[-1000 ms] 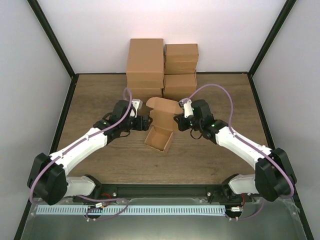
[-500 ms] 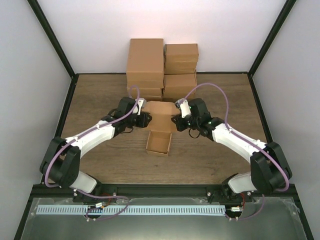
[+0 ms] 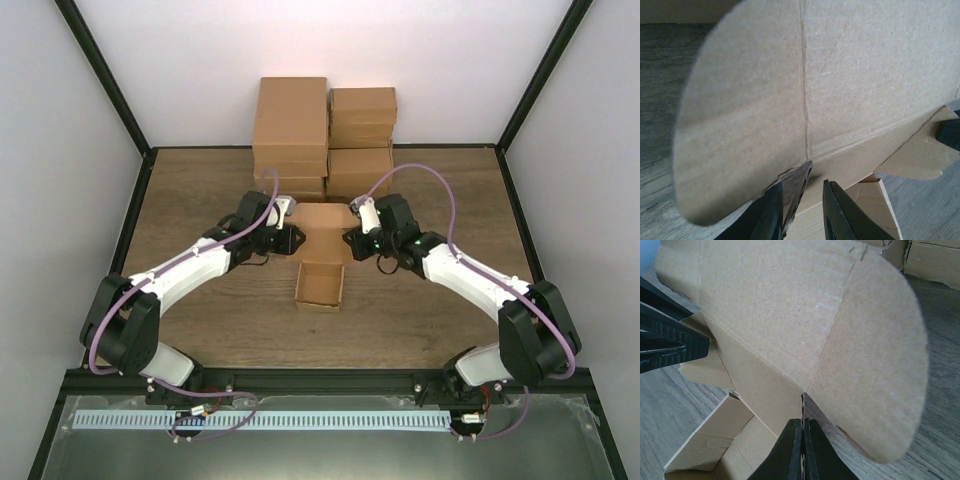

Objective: Fold the paper box

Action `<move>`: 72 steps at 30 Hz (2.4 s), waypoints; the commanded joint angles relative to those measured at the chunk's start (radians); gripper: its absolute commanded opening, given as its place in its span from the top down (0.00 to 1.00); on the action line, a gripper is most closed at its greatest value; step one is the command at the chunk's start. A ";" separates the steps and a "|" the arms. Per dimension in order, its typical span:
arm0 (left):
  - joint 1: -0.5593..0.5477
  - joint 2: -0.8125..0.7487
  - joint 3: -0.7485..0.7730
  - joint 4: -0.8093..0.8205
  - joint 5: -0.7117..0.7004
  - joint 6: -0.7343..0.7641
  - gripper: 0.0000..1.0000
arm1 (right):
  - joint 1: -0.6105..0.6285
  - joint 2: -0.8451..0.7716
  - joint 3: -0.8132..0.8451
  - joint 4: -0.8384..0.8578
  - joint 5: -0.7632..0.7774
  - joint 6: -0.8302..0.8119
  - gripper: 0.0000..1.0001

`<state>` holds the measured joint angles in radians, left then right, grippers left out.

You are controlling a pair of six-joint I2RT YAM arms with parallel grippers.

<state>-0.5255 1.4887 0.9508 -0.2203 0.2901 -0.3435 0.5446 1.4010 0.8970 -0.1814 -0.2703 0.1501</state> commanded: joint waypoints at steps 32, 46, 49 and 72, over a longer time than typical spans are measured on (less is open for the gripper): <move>-0.060 -0.009 0.056 -0.098 -0.143 -0.191 0.96 | 0.027 0.010 0.073 -0.001 0.121 0.121 0.99; -0.187 -0.063 -0.065 0.172 -0.375 -0.404 0.96 | 0.169 0.017 -0.027 0.266 0.471 0.285 0.99; -0.189 -0.054 -0.093 0.209 -0.381 -0.443 0.96 | 0.168 0.023 -0.070 0.335 0.485 0.287 0.99; -0.234 0.040 -0.140 0.269 -0.420 -0.633 0.96 | 0.187 0.060 -0.215 0.523 0.524 0.314 0.99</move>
<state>-0.7490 1.5105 0.8097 0.0399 -0.1528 -0.9390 0.7124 1.4609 0.6952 0.2794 0.2470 0.4438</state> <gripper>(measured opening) 0.040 0.022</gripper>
